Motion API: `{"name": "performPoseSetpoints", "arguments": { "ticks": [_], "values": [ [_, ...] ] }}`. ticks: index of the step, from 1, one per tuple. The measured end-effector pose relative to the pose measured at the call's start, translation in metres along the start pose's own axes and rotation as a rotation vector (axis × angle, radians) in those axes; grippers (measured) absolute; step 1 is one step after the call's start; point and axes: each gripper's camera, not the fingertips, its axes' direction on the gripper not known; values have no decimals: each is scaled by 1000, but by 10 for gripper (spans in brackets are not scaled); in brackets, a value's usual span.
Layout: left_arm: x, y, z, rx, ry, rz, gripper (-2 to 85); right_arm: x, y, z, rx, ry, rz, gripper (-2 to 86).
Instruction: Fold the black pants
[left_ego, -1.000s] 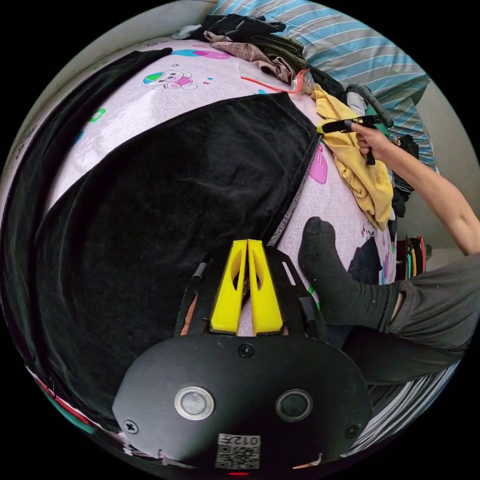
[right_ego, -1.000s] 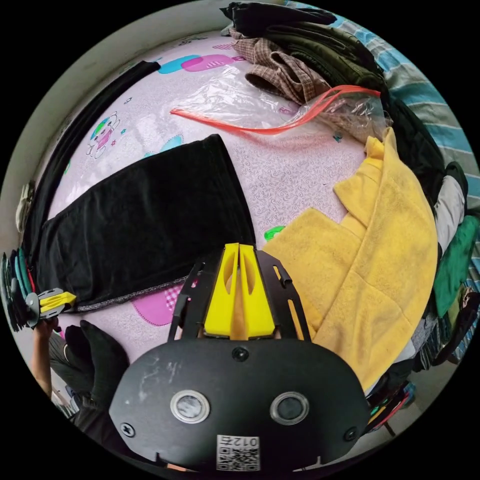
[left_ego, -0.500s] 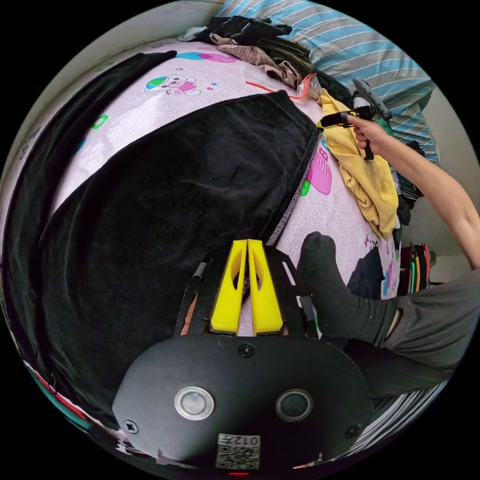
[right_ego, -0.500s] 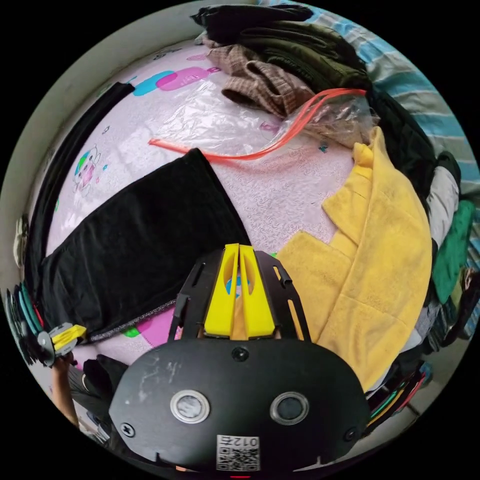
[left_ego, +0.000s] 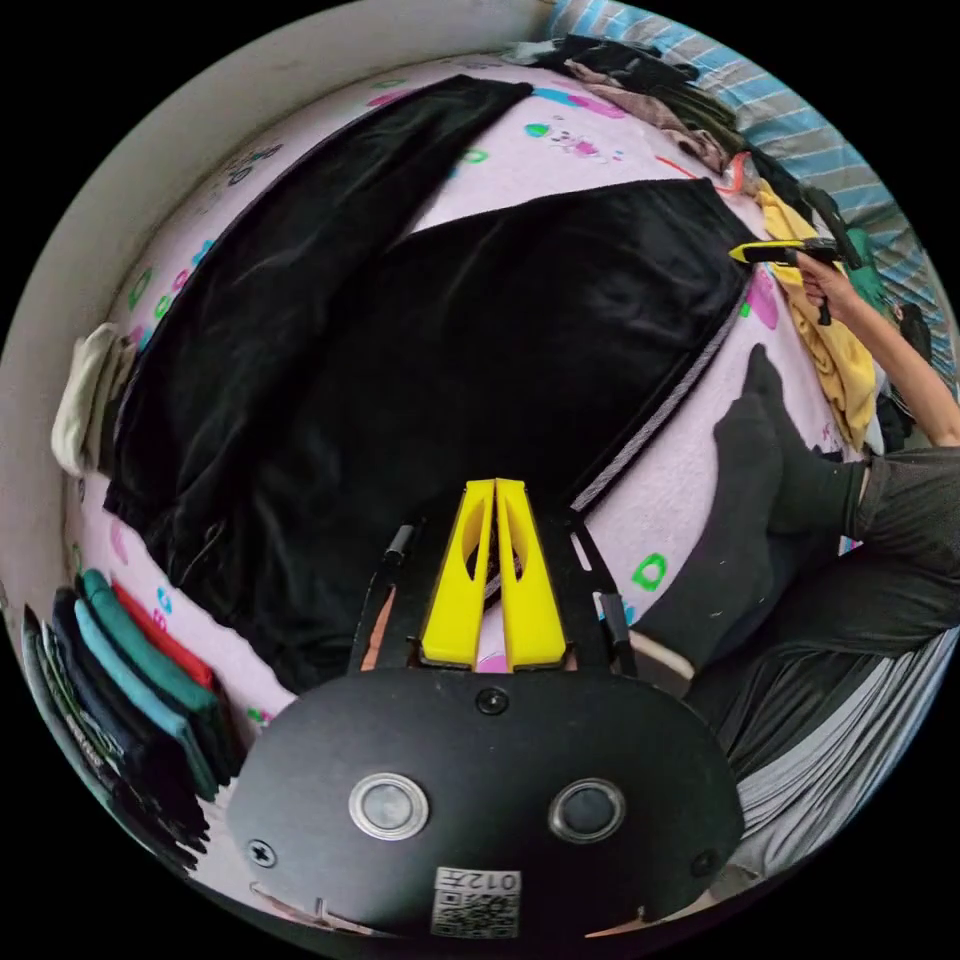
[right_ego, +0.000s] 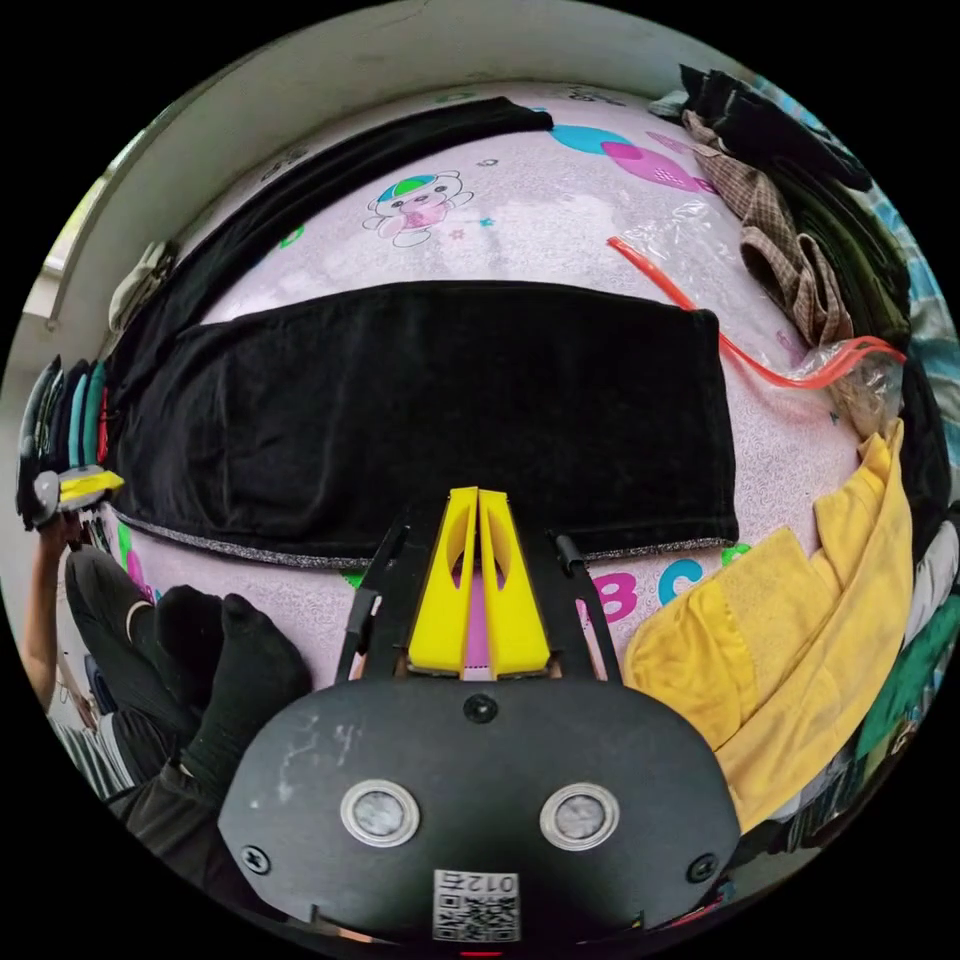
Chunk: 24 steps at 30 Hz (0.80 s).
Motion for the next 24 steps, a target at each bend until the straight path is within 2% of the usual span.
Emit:
{"name": "performPoseSetpoints", "arguments": {
  "ticks": [5, 11, 20, 24],
  "values": [
    [-70, 37, -7, -143, -133, -166, 2, -10, -7, 6, -39, 6, -37, -10],
    [-102, 70, 16, -363, -74, -188, 1, -23, -13, 13, -49, 7, -42, -10],
    [-104, 80, -6, -329, -22, -180, 0, -61, -28, 23, -72, 76, -28, -10],
    [-107, 81, -52, -155, -48, -255, 0, -113, -32, 9, 29, 70, -140, -10]
  ]
}}
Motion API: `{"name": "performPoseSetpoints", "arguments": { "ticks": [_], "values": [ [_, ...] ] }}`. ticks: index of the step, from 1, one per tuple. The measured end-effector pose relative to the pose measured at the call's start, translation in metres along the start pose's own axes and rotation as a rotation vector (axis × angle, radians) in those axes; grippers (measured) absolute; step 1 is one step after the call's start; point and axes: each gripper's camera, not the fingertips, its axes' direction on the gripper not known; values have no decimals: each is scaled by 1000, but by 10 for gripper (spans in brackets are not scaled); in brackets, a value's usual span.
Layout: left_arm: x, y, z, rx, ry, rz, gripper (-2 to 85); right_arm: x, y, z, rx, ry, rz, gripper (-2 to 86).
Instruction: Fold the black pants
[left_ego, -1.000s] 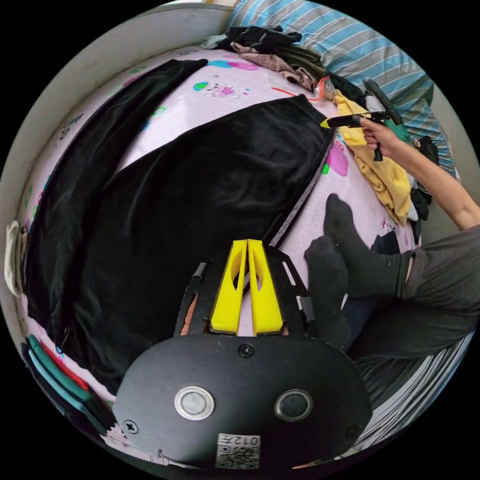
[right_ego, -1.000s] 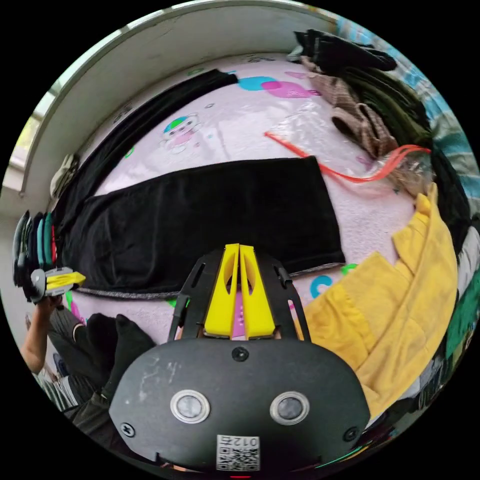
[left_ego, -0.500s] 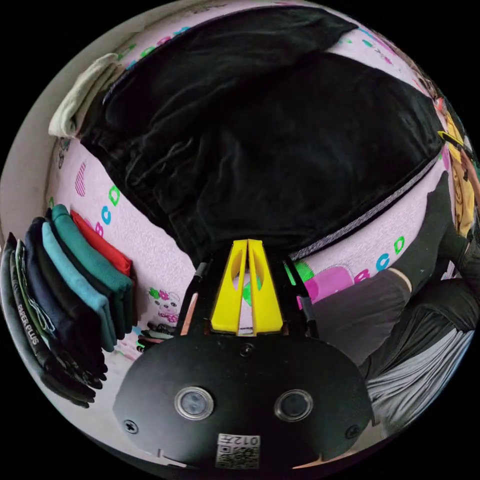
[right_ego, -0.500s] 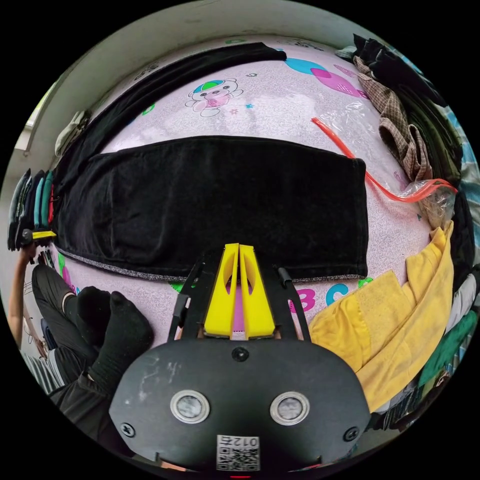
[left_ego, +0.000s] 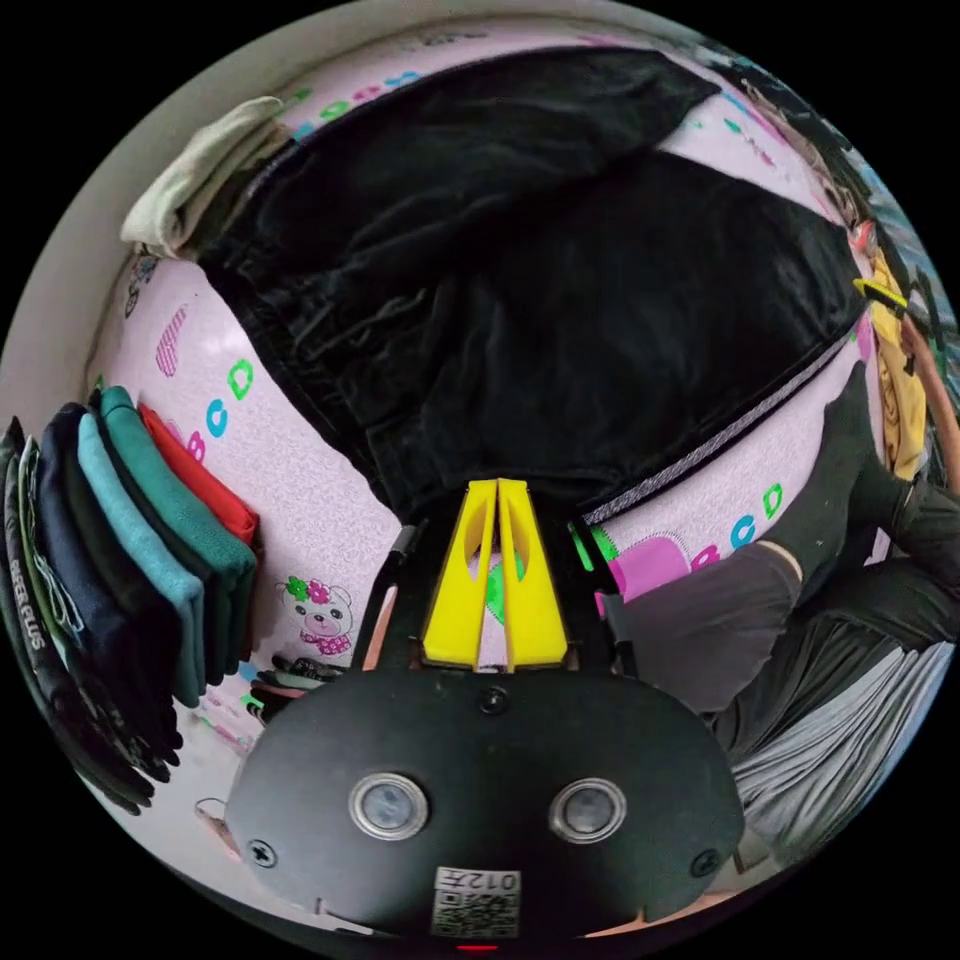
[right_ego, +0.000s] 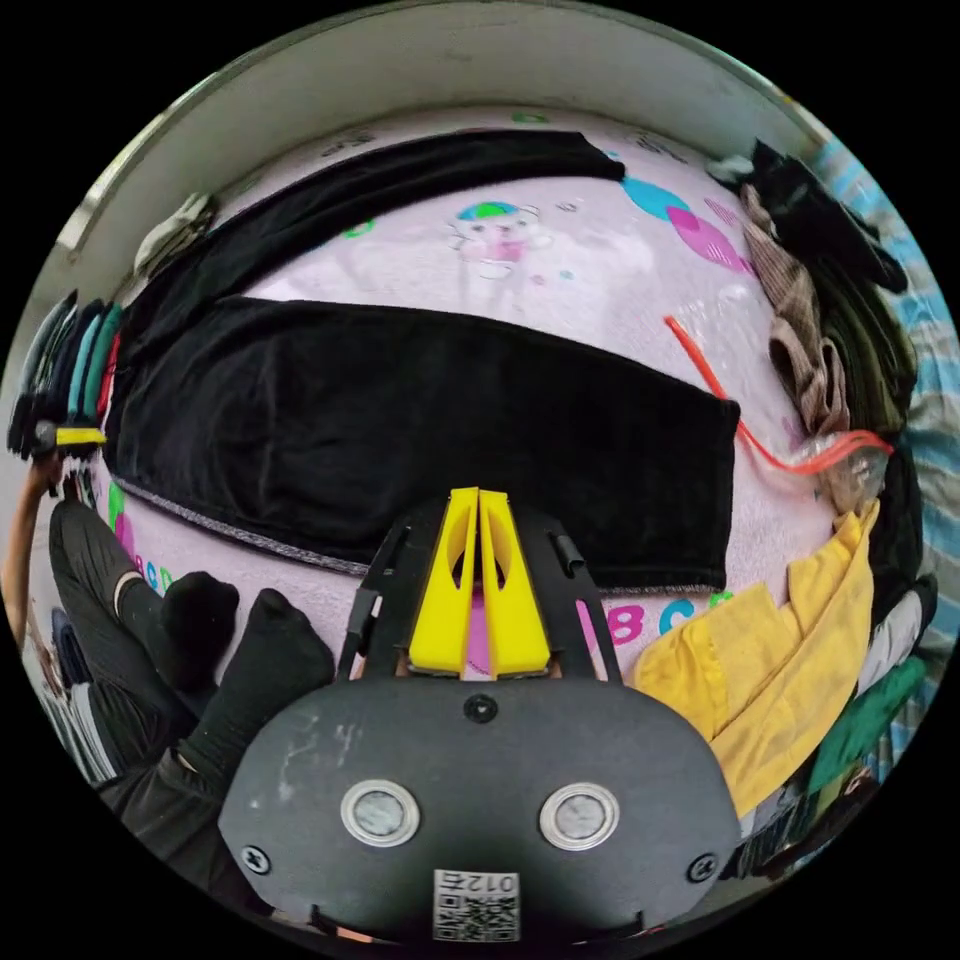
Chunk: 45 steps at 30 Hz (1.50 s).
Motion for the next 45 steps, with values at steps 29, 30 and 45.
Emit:
{"name": "performPoseSetpoints", "arguments": {
  "ticks": [29, 30, 45],
  "values": [
    [-86, -8, -100, 312, -8, -310, 0, -165, -94, 115, -304, 234, -389, -8],
    [-89, -16, -99, 311, -12, -306, 0, -164, -95, 117, -304, 228, -385, -8],
    [-160, 20, -87, 517, 84, -702, 3, -120, -117, 153, -319, 41, -230, -8]
  ]
}}
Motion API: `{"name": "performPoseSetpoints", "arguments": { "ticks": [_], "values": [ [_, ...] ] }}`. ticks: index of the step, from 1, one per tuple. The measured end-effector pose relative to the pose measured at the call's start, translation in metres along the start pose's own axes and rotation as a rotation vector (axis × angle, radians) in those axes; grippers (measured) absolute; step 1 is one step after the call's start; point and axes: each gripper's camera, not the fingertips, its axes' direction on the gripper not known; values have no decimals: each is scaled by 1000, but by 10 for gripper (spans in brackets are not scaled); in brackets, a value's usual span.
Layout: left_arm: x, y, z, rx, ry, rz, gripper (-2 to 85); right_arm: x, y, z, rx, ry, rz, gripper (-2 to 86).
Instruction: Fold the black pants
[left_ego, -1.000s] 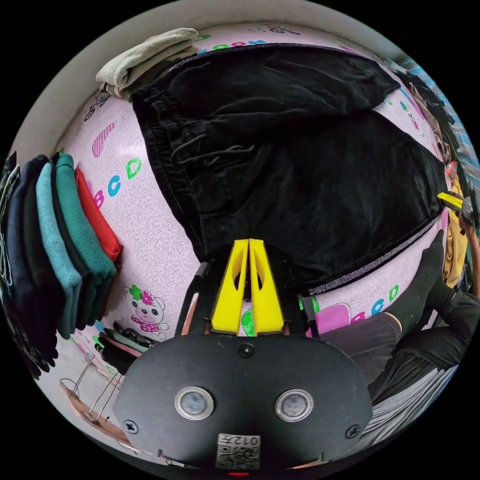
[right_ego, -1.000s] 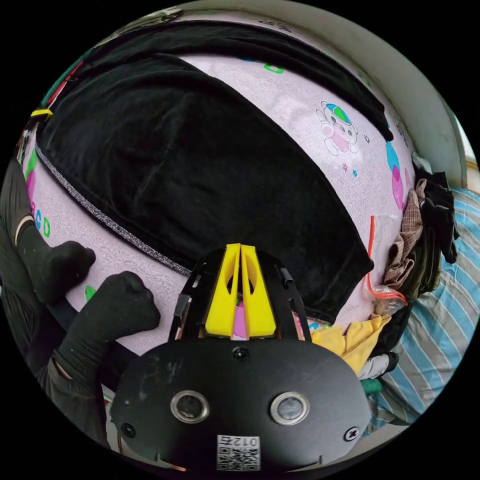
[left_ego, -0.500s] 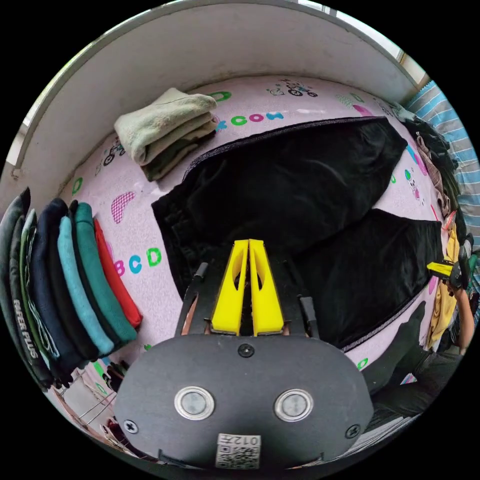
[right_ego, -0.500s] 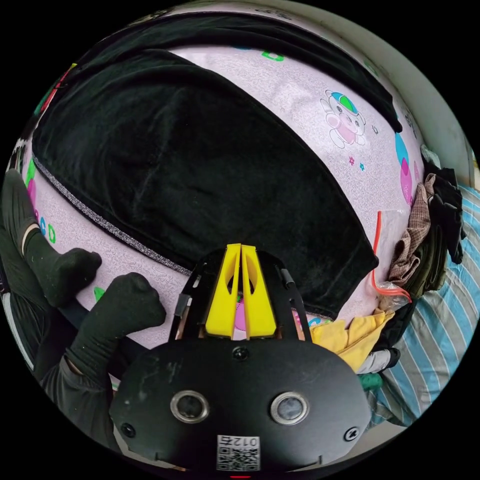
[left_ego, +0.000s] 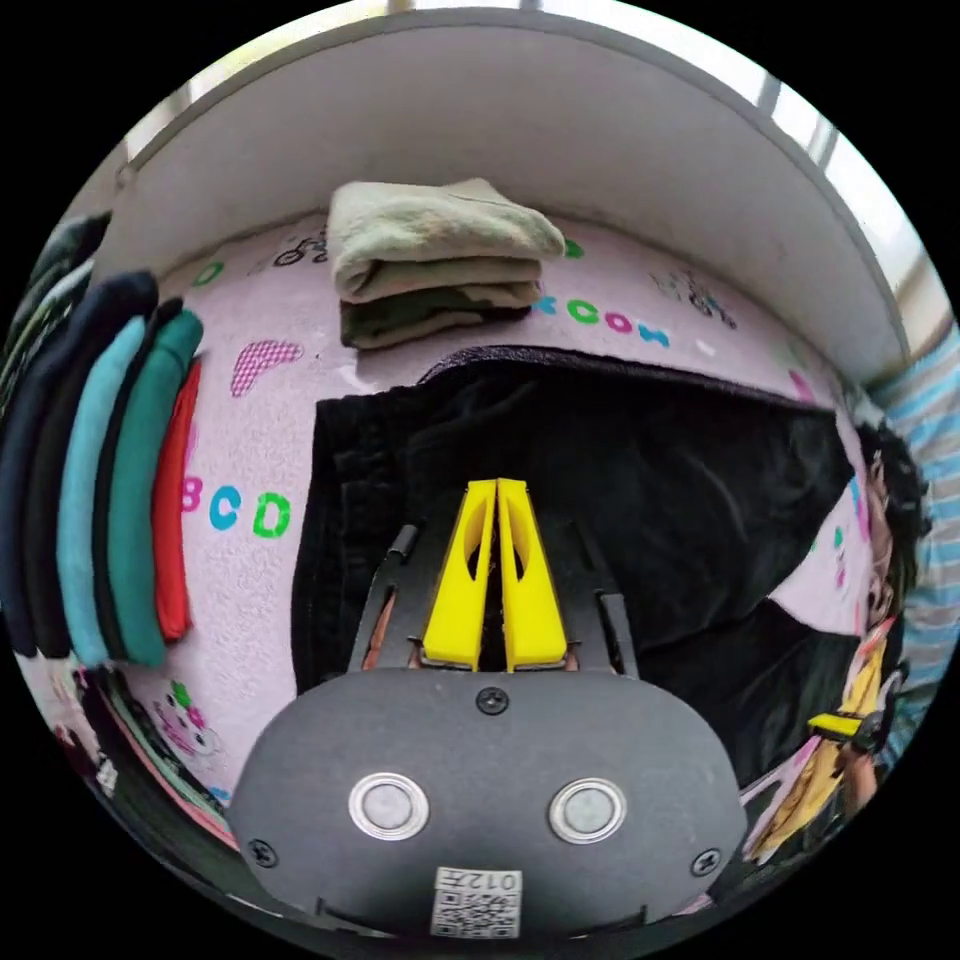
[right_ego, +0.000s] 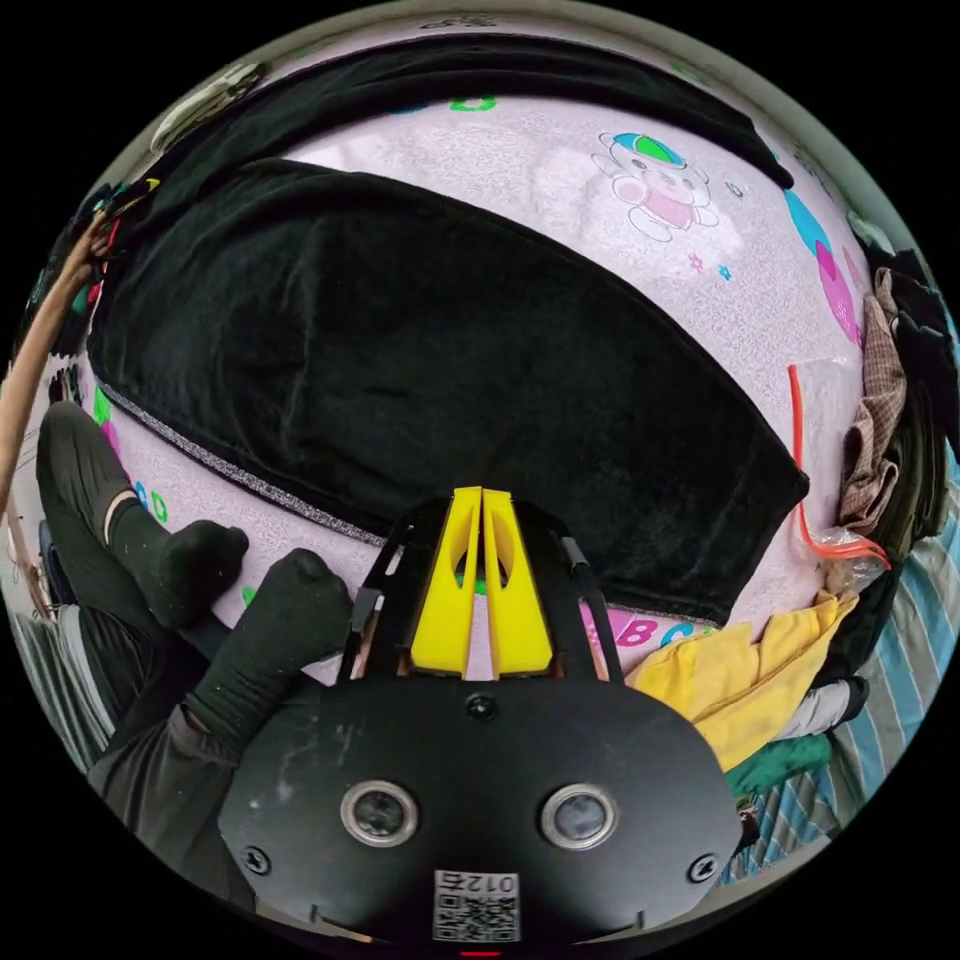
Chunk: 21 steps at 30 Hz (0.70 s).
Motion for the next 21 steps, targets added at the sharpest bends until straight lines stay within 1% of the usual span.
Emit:
{"name": "performPoseSetpoints", "arguments": {
  "ticks": [1, 2, 4, 5, 7, 9, 11, 14, 17, 21],
  "values": [
    [-4, 5, -10, 31, 85, -13, 4, 3, -4, 1, -42, -25, -8, -8],
    [-4, 8, -16, 46, 137, 3, 5, 6, -10, -6, -42, -61, -16, -8],
    [6, 21, -27, 71, 292, 115, 7, 13, -22, -25, 20, -99, -13, -7],
    [10, 24, -27, 61, 308, 142, 7, 17, -36, -38, 53, -103, -6, -6],
    [18, 28, -18, 13, 308, 187, 8, 22, -64, -57, 108, -77, 14, -4],
    [20, 25, -14, 4, 332, 199, 9, 24, -98, -74, 175, -68, 24, 1],
    [18, 18, -14, 6, 368, 210, 9, 24, -150, -97, 309, -34, 60, 13],
    [6, 6, -15, 15, 345, 222, 9, 13, -215, -114, 419, -62, 68, 35],
    [-19, -2, -13, 24, 322, 176, 9, -6, -277, -111, 426, 15, 27, 57],
    [-55, -11, -6, 14, 297, 91, 8, -15, -336, -93, 403, 16, 29, 66]
  ]
}}
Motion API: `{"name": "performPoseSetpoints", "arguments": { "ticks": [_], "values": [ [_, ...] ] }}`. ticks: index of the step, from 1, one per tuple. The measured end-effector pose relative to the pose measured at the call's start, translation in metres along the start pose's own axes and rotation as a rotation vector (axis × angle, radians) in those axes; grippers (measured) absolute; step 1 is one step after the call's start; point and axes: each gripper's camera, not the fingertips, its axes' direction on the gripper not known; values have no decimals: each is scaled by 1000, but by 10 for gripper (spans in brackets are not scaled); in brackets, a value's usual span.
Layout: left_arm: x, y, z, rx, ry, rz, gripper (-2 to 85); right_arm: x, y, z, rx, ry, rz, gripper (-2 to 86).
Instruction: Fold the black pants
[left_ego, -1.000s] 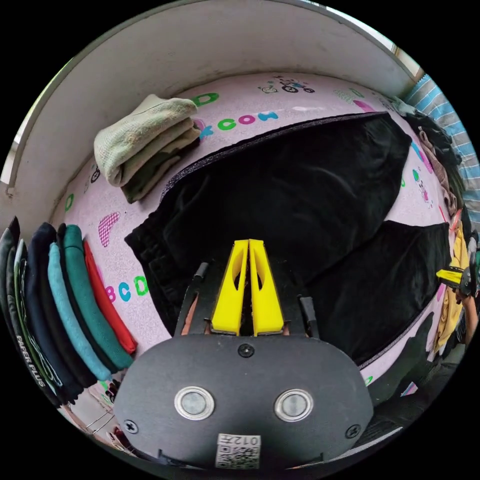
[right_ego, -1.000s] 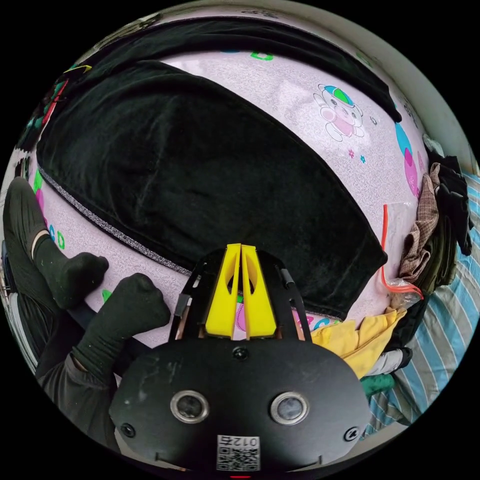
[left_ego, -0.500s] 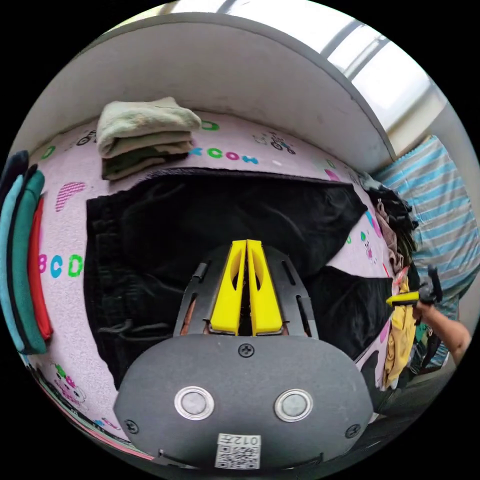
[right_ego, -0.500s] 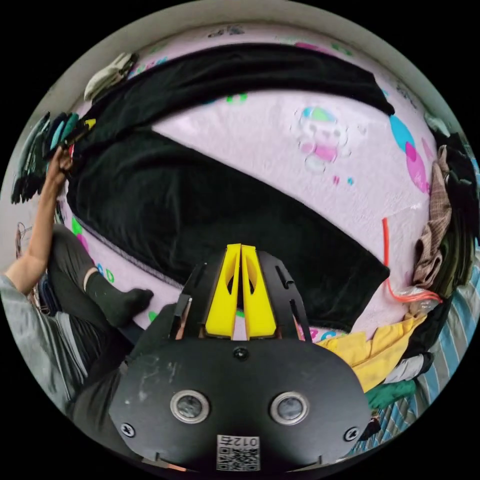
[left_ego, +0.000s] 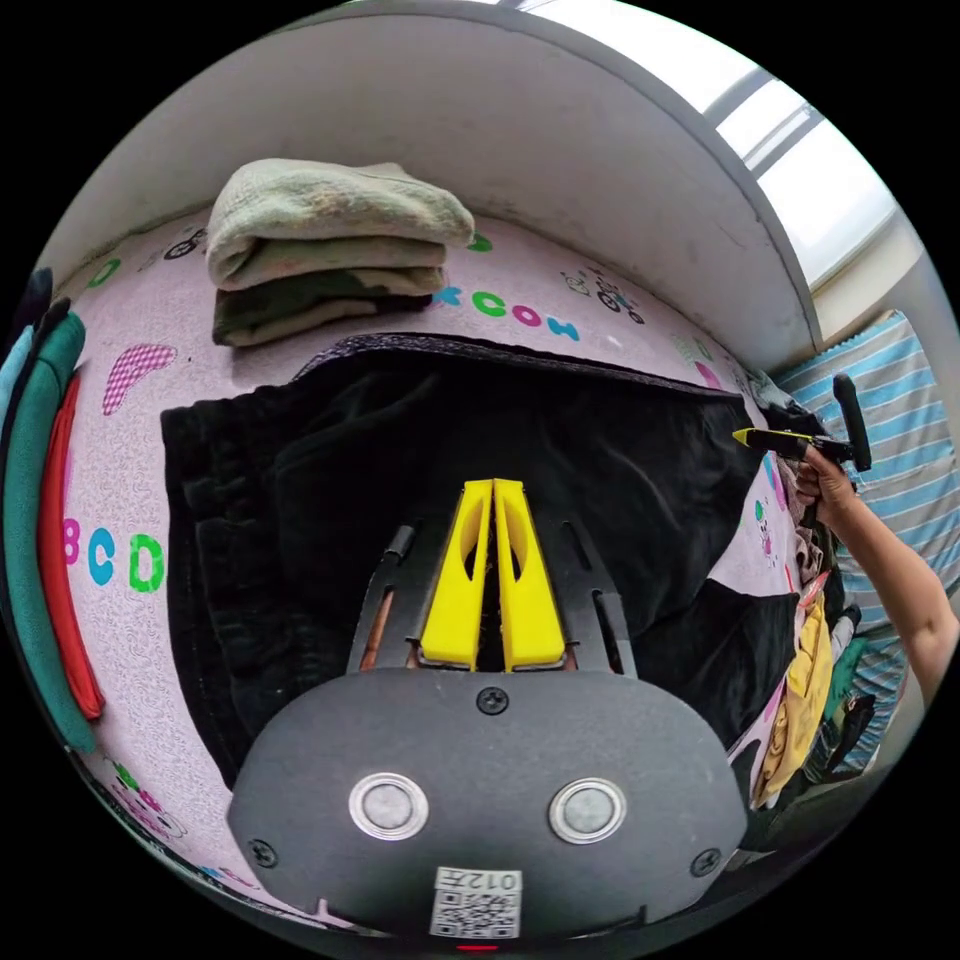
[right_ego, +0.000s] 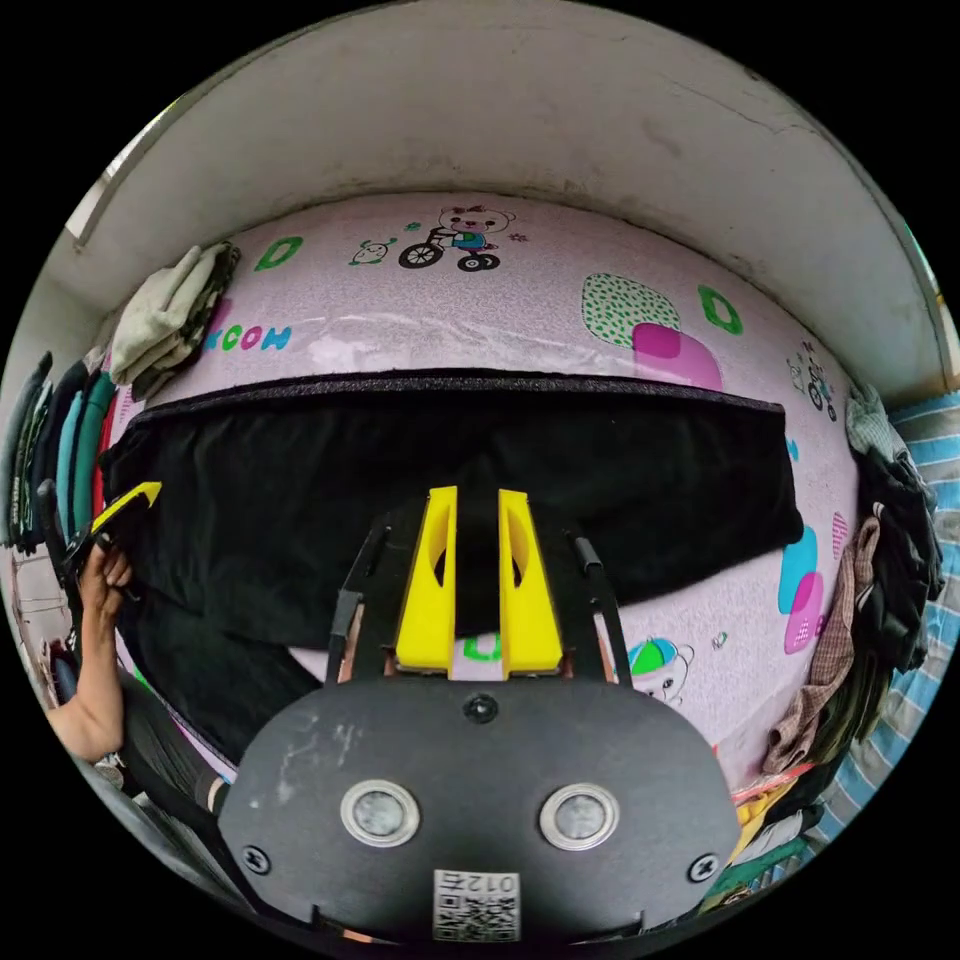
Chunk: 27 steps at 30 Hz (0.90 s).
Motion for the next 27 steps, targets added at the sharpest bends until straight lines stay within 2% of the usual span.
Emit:
{"name": "performPoseSetpoints", "arguments": {
  "ticks": [8, 14, 27],
  "values": [
    [-17, -7, -6, -17, -3, -10, 9, -15, -41, 68, -47, 51, -12, 54],
    [-30, -8, -12, -16, 54, -53, 9, -18, -40, 80, -57, 54, -34, -4],
    [-43, -5, -30, 81, 17, -130, 8, -18, -76, 74, 9, 19, -32, -10]
  ]
}}
